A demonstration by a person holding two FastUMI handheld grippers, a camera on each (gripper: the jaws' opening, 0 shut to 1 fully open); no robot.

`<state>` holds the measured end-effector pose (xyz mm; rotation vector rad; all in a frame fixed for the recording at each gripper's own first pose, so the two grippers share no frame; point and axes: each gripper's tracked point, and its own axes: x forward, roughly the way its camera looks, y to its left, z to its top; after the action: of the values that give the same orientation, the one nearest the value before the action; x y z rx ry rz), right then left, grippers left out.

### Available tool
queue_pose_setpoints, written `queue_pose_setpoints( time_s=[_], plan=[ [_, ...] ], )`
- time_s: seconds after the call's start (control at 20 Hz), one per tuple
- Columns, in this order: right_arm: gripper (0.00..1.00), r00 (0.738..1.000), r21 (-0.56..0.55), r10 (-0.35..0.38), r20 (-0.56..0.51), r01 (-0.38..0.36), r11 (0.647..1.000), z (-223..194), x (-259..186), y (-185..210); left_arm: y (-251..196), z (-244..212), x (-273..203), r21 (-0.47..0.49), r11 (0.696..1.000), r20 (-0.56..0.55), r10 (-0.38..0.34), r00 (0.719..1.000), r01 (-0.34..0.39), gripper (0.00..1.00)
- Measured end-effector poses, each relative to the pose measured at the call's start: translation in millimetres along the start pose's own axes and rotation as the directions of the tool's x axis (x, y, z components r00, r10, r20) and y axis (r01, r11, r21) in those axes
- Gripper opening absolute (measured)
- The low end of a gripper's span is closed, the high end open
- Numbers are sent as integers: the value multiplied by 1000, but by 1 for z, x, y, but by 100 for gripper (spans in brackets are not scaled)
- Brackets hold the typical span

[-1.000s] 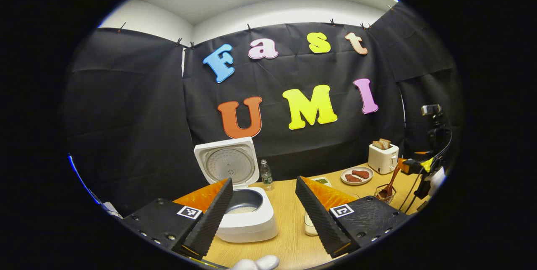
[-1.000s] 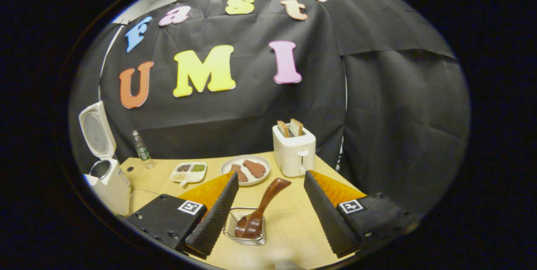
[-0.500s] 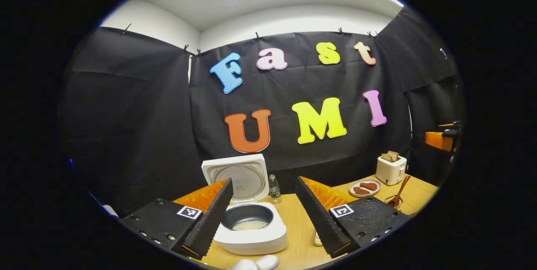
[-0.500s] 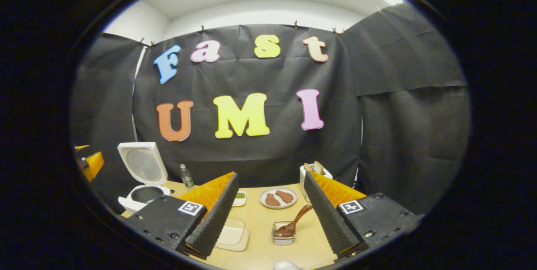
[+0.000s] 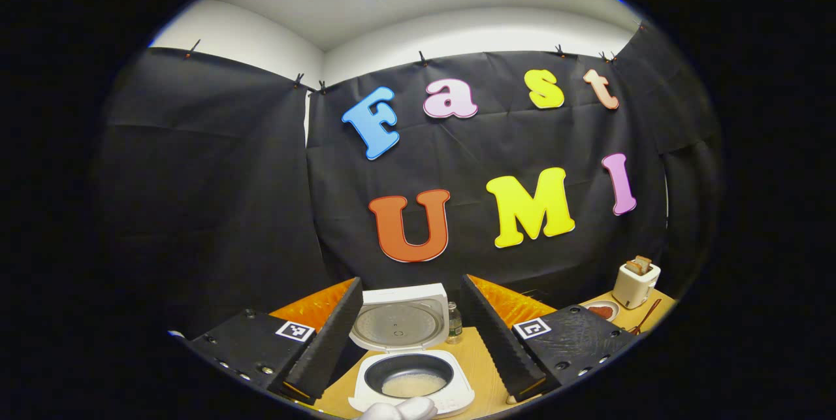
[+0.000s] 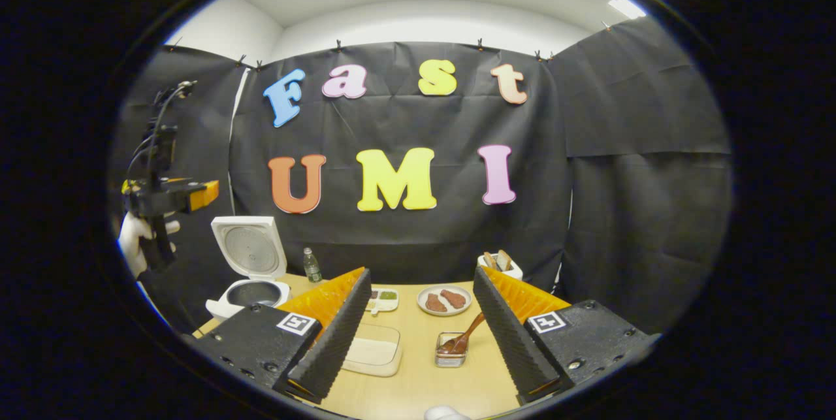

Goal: Close the left gripper, press the button to open the rice cooker; take a wooden spoon from the chopstick holder with the right hand, scoop a spoonful of rice and pour it into the rice cooker, then put the wooden spoon back into the chopstick holder.

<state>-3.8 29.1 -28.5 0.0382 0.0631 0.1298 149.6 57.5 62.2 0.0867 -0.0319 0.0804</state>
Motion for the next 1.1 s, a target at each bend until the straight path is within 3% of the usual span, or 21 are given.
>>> queue_pose_setpoints(
  time_s=[0.2, 0.45, 0.65, 0.8, 1.0, 1.1],
  plan=[
    [99, 1000, -9, 4, -28, -4, 1000, -5, -8, 1, 24, 14, 75, -16, 998, -62, 54, 997, -55, 95],
    [100, 1000, -29, -2, -25, 2, 1000, 1, -17, 0, 46, -17, 162, -17, 993, -180, 109, 978, -114, 95],
    [99, 999, -42, -5, -39, 3, 999, 1, -19, 2, 46, -94, 204, -64, 990, -427, 83, 901, -122, 96],
    [100, 999, -43, 0, -51, -3, 999, -4, -21, 4, 54, -134, 209, -69, 987, -542, 84, 836, -143, 95],
    [100, 997, -40, 5, -72, -8, 999, -12, -19, 4, 58, -158, 198, -40, 991, -598, 81, 798, -130, 96],
    [100, 997, -33, 14, -78, -16, 999, -15, -17, 5, 60, -156, 195, -43, 991, -595, 78, 800, -129, 99]
  ],
)
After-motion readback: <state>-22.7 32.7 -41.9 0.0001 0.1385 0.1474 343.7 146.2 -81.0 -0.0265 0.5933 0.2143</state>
